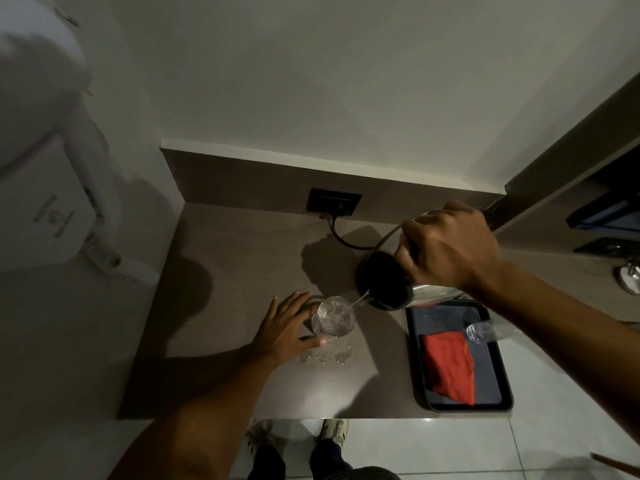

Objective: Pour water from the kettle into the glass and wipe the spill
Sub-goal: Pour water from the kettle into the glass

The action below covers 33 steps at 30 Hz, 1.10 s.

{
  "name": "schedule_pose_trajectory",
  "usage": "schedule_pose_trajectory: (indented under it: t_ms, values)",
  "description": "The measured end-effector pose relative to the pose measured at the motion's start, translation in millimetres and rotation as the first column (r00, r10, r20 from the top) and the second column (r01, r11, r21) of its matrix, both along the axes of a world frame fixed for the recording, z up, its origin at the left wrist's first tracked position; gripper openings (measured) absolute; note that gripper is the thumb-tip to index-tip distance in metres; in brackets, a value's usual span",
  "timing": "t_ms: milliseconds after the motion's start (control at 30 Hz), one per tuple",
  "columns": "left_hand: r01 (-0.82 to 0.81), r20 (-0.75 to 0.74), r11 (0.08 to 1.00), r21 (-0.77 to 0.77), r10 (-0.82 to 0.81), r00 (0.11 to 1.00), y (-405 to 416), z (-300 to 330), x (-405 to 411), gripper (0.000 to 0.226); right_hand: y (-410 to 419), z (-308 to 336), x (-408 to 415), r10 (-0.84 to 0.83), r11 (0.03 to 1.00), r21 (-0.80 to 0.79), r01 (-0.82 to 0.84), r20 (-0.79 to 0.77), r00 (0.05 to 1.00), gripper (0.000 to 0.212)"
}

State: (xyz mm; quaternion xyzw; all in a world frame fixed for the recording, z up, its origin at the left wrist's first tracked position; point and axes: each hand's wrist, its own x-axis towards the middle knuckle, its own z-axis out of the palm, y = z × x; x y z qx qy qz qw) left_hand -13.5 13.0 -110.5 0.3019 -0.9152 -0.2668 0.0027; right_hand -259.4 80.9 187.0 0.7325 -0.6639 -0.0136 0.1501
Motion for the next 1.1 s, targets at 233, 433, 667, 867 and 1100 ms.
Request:
schedule_pose_trajectory:
  t_ms: [233,433,667,867,1100]
  values:
    - [0.006,-0.008,1.0,0.014,-0.006,1.0,-0.4,1.3,1.0,0.089,-1.5,-6.1,1.9,0.005,1.0,-0.02,-0.005,-0.005,1.0,0.037]
    - [-0.008,-0.012,1.0,0.0,0.008,1.0,0.3,0.4,0.7,0.089,-0.1,-15.9,2.8,-0.007,0.999,-0.033,0.006,-0.004,1.0,0.034]
    - [-0.006,-0.023,1.0,0.01,0.006,1.0,0.0,-1.2,1.1,0.089,6.3,-32.9,-1.4,-0.069,0.99,-0.117,0.078,0.082,0.994,0.03]
    - [-0.006,-0.046,1.0,0.012,0.007,0.999,0.6,-1.5,1.2,0.089,21.2,-60.8,-32.5,-0.218,0.925,-0.136,0.354,0.573,0.79,0.036]
    - [0.004,-0.02,1.0,0.007,-0.004,1.0,-0.4,0.1,1.2,0.089,26.6,-99.5,-52.8,-0.283,0.737,-0.084,0.671,0.863,0.418,0.029]
